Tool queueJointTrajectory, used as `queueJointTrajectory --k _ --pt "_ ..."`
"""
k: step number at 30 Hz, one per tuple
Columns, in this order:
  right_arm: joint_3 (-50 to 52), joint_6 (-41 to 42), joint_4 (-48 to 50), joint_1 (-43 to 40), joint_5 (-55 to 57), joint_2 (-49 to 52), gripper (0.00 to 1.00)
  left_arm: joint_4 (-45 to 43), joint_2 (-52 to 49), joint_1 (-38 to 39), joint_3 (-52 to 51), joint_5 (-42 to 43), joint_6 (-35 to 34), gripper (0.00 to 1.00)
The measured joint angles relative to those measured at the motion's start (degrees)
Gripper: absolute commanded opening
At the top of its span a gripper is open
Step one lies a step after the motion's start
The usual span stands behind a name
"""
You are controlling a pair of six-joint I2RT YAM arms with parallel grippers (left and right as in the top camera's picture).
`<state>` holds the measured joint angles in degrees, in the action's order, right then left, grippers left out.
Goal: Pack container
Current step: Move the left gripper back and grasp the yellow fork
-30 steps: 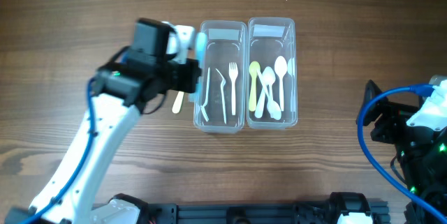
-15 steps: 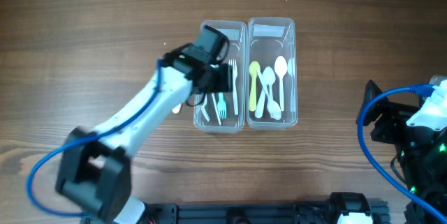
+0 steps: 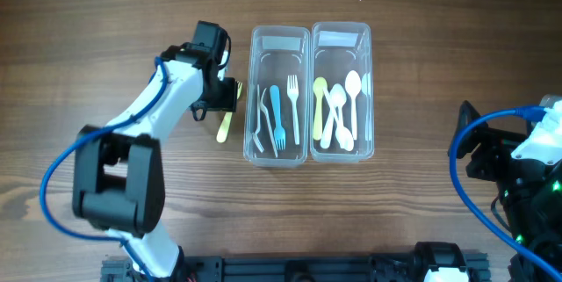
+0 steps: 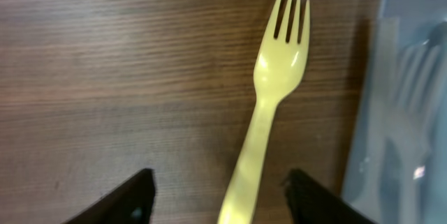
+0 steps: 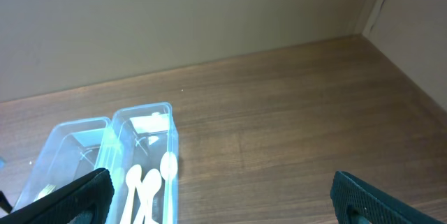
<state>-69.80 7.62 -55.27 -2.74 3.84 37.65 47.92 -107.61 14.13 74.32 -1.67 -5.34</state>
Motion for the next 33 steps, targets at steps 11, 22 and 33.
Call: queueJointTrajectory --k 11,22,33 --pt "0.0 0.0 0.0 0.0 0.0 0.0 1.00 0.4 -4.3 0.0 0.0 0.6 13.6 0.50" --pt "0.0 0.0 0.0 0.0 0.0 0.0 1.00 -3.2 -3.6 0.2 -5.1 1.9 11.5 0.33" --pt "0.0 0.0 0.0 0.0 0.0 0.0 1.00 -4.0 -3.4 0.1 -5.3 1.6 10.4 0.05"
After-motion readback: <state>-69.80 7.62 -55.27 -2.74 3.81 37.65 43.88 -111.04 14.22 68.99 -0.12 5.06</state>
